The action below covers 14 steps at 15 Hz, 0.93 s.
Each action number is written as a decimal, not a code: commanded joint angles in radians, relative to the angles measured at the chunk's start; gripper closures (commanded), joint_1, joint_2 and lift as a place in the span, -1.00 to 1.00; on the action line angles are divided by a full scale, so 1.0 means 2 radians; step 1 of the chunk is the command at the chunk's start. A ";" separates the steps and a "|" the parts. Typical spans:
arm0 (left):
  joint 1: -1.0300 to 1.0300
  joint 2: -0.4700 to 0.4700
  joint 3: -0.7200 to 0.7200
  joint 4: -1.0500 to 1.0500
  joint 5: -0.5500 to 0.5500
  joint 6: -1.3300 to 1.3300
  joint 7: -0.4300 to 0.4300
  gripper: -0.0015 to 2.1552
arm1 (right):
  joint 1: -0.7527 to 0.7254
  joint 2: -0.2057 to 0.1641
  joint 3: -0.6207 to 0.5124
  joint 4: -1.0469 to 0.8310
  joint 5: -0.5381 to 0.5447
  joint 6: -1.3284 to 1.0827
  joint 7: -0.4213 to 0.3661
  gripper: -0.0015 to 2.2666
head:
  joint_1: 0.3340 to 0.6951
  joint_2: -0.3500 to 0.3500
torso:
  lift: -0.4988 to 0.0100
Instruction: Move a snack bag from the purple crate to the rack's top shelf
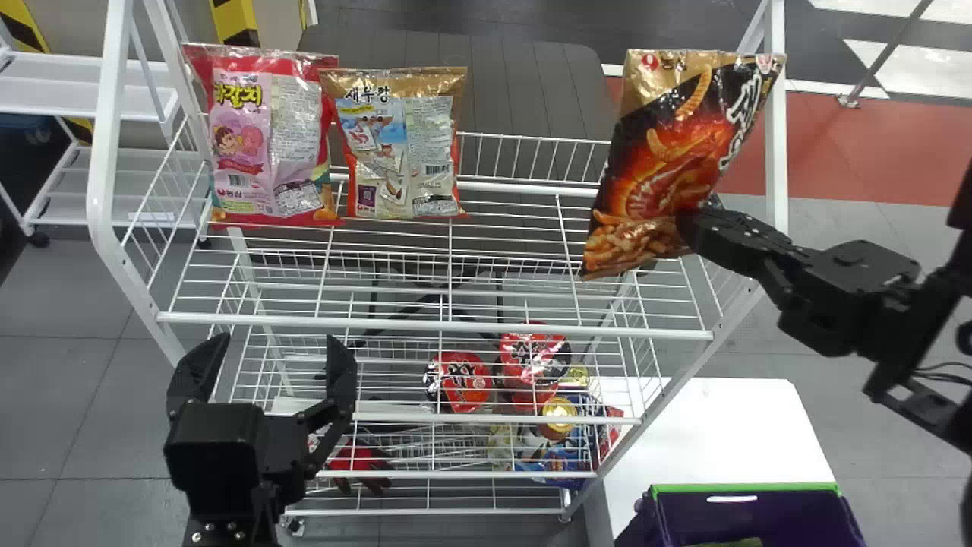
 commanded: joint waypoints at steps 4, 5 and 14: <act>-0.001 0.002 0.004 0.004 0.001 0.000 0.001 -0.92 | 0.013 0.002 0.045 0.093 -0.028 -0.171 -0.082 0.98 | 1.00 -0.30 | 0.96; -0.001 0.001 0.006 0.004 0.002 0.000 0.000 -0.92 | 0.009 0.002 0.052 0.110 -0.027 -0.183 -0.093 0.98 | 1.00 -0.28 | 0.96; -0.007 0.002 0.008 0.010 0.012 -0.002 -0.003 -0.92 | -0.064 0.002 0.104 0.257 -0.031 -0.263 -0.171 0.98 | 1.00 -0.17 | 0.96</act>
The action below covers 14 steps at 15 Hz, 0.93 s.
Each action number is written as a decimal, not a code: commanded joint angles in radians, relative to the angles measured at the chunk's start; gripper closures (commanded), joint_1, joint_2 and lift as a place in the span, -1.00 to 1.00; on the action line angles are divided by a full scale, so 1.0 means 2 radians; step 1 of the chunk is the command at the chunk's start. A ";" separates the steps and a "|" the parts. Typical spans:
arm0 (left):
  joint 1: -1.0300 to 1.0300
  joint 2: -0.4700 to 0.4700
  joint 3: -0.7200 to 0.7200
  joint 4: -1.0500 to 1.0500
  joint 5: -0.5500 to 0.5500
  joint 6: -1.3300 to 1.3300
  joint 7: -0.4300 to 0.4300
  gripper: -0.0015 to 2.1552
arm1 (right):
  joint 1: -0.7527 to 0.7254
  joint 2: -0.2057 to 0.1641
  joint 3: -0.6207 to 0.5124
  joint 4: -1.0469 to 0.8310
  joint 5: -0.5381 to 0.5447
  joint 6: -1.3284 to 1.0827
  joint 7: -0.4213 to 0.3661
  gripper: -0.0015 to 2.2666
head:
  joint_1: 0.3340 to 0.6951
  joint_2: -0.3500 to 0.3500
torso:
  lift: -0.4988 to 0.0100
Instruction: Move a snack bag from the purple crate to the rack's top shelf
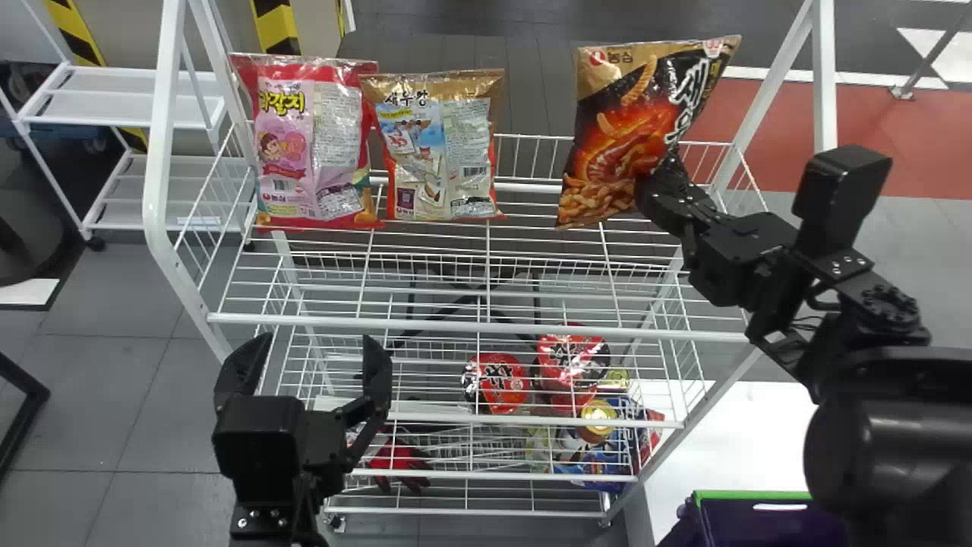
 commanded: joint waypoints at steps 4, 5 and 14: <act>0.002 0.001 0.003 0.001 0.002 -0.005 0.000 -0.92 | -0.030 0.002 0.020 0.066 -0.008 -0.028 -0.025 0.98 | 1.00 -0.11 | 0.96; 0.003 0.002 0.003 0.002 0.002 -0.006 0.000 -0.92 | -0.035 0.002 0.023 0.083 -0.009 -0.043 -0.032 0.98 | 1.00 -0.10 | 0.96; 0.005 0.007 0.004 0.015 0.005 -0.023 -0.001 -0.92 | -0.079 0.002 0.040 0.197 -0.025 -0.131 -0.073 0.98 | 1.00 -0.06 | 0.96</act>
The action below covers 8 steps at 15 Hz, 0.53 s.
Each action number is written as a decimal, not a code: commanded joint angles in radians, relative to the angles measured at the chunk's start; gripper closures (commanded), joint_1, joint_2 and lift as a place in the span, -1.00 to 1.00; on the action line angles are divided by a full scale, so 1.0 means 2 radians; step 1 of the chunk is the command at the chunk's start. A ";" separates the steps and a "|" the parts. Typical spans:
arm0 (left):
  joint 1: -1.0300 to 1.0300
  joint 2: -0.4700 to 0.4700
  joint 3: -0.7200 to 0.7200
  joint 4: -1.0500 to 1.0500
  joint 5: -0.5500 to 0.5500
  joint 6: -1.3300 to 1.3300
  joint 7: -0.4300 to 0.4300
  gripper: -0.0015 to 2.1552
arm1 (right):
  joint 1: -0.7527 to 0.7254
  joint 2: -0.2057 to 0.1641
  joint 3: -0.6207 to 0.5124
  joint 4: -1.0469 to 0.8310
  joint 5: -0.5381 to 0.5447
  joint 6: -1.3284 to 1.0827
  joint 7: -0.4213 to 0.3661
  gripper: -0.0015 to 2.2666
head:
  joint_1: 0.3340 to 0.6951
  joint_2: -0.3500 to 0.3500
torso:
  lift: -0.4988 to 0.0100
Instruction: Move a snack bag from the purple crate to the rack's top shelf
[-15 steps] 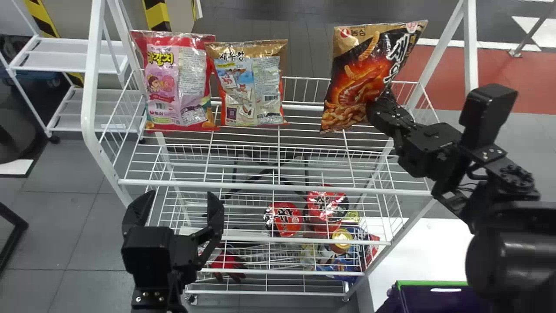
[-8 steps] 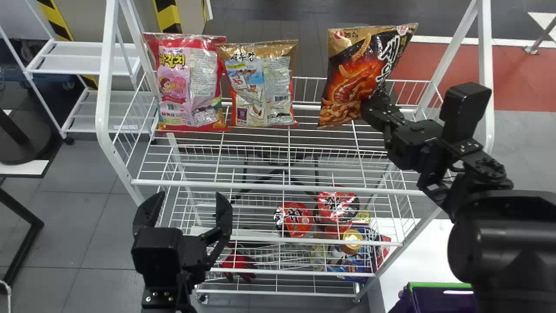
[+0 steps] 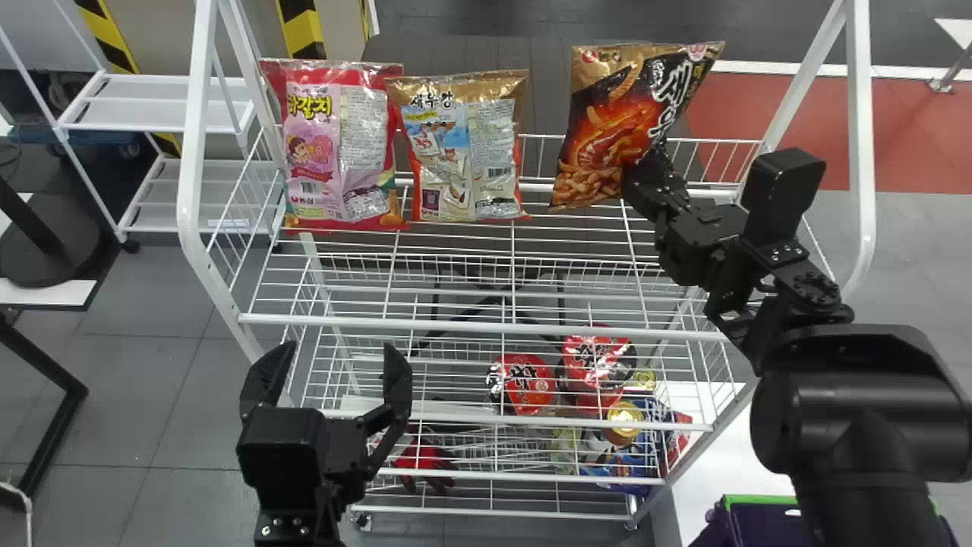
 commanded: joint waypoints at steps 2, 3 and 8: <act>0.000 0.000 0.000 0.003 0.000 -0.003 -0.001 -0.92 | -0.013 0.002 0.003 0.040 0.000 -0.019 -0.004 0.98 | 1.00 -0.04 | 0.96; -0.001 0.000 0.000 0.005 0.000 -0.003 -0.001 -0.92 | -0.014 0.002 0.005 0.049 -0.001 -0.025 -0.006 0.98 | 1.00 -0.04 | 0.96; -0.002 0.002 0.000 0.012 0.000 -0.009 -0.002 -0.92 | -0.023 0.002 0.014 0.088 -0.010 -0.070 -0.018 0.98 | 1.00 -0.02 | 0.96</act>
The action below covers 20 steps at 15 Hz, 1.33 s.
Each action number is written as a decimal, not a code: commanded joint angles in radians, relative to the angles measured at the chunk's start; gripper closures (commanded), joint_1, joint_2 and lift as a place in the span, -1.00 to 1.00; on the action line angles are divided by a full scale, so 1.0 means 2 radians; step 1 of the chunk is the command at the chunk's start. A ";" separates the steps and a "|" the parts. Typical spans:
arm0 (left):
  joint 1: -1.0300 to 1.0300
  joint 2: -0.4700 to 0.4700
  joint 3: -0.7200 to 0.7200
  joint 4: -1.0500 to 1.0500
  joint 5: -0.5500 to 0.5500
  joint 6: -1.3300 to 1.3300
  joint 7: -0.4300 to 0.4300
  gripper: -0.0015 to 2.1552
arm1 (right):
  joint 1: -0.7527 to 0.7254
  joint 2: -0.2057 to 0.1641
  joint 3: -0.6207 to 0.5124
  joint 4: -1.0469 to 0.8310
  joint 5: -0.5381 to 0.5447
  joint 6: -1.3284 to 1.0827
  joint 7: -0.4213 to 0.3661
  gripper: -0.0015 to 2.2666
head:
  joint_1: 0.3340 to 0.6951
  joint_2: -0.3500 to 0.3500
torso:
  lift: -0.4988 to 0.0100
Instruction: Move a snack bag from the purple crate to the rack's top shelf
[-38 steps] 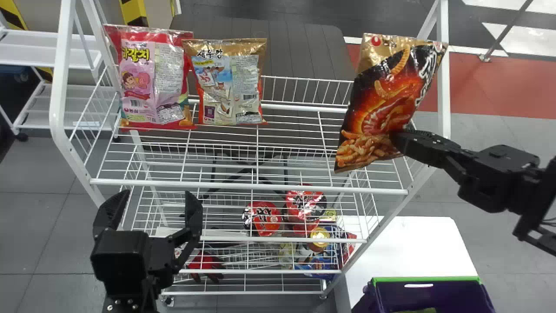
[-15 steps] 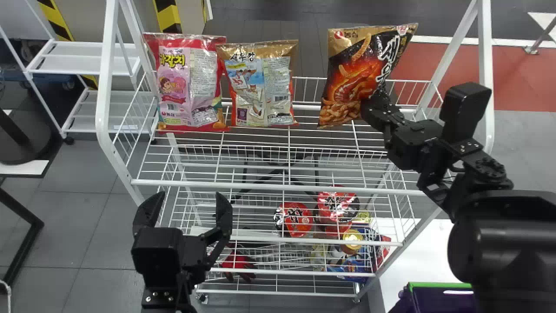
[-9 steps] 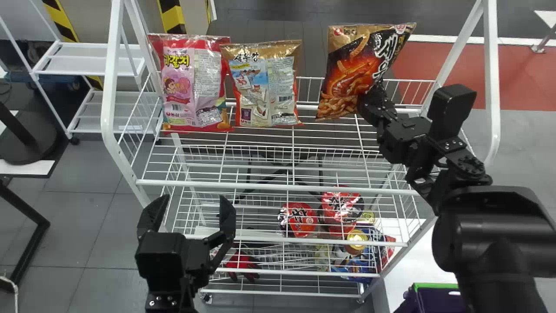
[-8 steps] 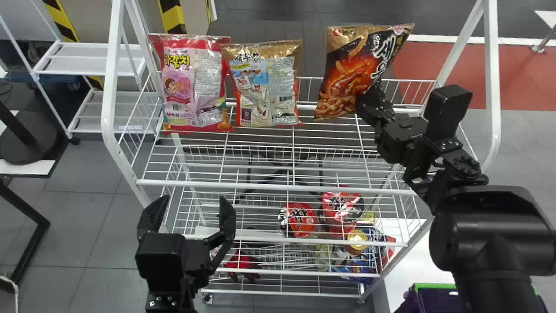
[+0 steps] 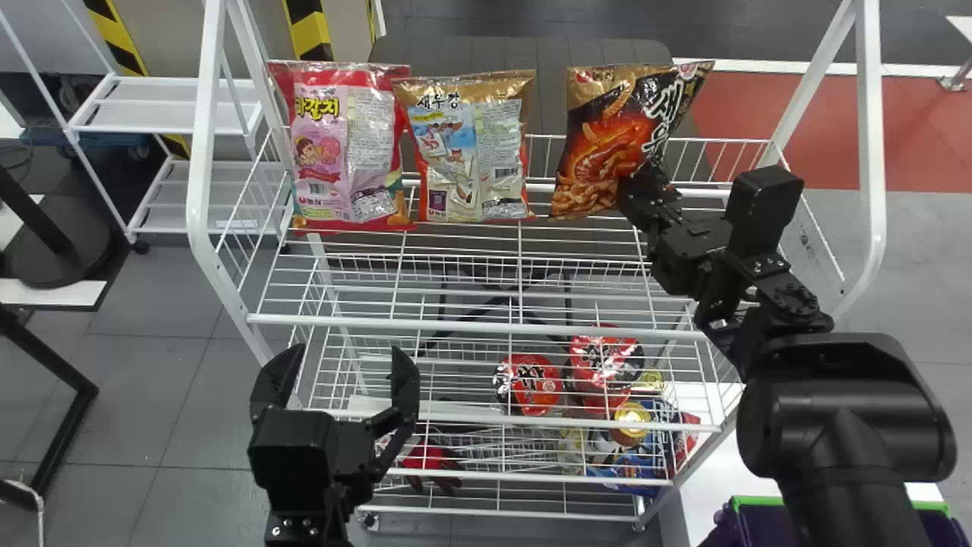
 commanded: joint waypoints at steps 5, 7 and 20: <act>-0.001 0.004 0.005 0.014 0.009 -0.027 -0.001 -0.92 | -0.020 0.002 0.004 0.062 -0.011 -0.046 -0.014 0.98 | 1.00 -0.01 | 0.96; -0.001 0.004 0.005 0.016 0.010 -0.031 -0.001 -0.92 | -0.024 0.002 0.004 0.071 -0.011 -0.047 -0.014 0.98 | 1.00 0.00 | 0.96; -0.004 0.004 0.005 0.026 0.010 -0.047 -0.001 -0.92 | -0.047 0.002 0.016 0.118 -0.015 -0.049 -0.027 0.95 | 1.00 0.02 | 0.96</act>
